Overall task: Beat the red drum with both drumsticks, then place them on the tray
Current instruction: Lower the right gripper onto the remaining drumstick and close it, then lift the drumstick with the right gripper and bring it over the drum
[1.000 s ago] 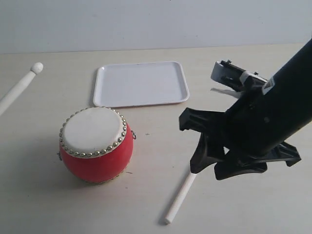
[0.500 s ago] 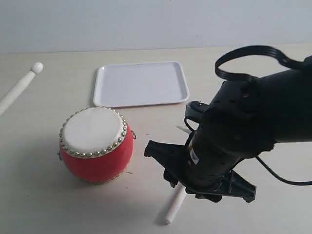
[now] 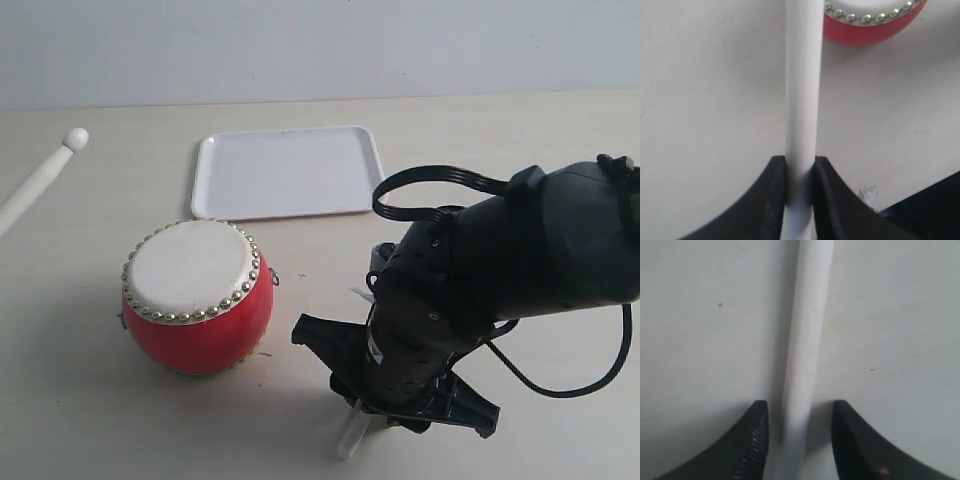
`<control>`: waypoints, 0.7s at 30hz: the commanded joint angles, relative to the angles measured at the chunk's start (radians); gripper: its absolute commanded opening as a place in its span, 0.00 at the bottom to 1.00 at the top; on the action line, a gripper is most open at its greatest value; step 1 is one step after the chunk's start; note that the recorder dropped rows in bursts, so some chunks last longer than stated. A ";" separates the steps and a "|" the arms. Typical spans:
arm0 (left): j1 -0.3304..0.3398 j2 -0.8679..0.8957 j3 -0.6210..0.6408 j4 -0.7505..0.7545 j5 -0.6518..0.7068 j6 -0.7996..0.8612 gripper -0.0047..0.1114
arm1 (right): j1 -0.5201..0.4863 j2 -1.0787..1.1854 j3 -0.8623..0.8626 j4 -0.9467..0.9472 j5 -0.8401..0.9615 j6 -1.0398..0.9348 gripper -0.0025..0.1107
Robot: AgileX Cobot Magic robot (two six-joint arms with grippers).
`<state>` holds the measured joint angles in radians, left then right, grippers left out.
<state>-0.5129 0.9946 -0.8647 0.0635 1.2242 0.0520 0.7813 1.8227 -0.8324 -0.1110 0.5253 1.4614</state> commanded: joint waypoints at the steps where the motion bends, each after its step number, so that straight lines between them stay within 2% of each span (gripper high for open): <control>1: 0.002 -0.005 0.003 0.001 -0.003 -0.007 0.04 | 0.004 0.017 0.005 -0.041 -0.006 0.007 0.19; 4: 0.002 -0.005 0.003 0.001 -0.003 -0.007 0.04 | 0.004 0.015 0.005 -0.054 -0.004 -0.045 0.02; 8: 0.002 -0.005 0.003 0.001 -0.003 -0.007 0.04 | 0.001 -0.013 0.005 -0.131 0.003 -0.120 0.02; 12: 0.002 -0.005 0.003 0.001 -0.003 0.003 0.04 | 0.001 -0.098 0.005 -0.321 0.025 -0.226 0.02; 16: 0.002 -0.005 0.003 -0.033 -0.003 0.138 0.04 | 0.001 -0.228 -0.026 -0.300 0.122 -0.648 0.02; 21: 0.002 0.030 -0.018 -0.046 -0.003 0.250 0.04 | 0.001 -0.358 -0.120 -0.035 0.331 -1.314 0.02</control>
<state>-0.5129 1.0013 -0.8647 0.0330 1.2242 0.2436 0.7813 1.5217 -0.8999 -0.2857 0.7325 0.5085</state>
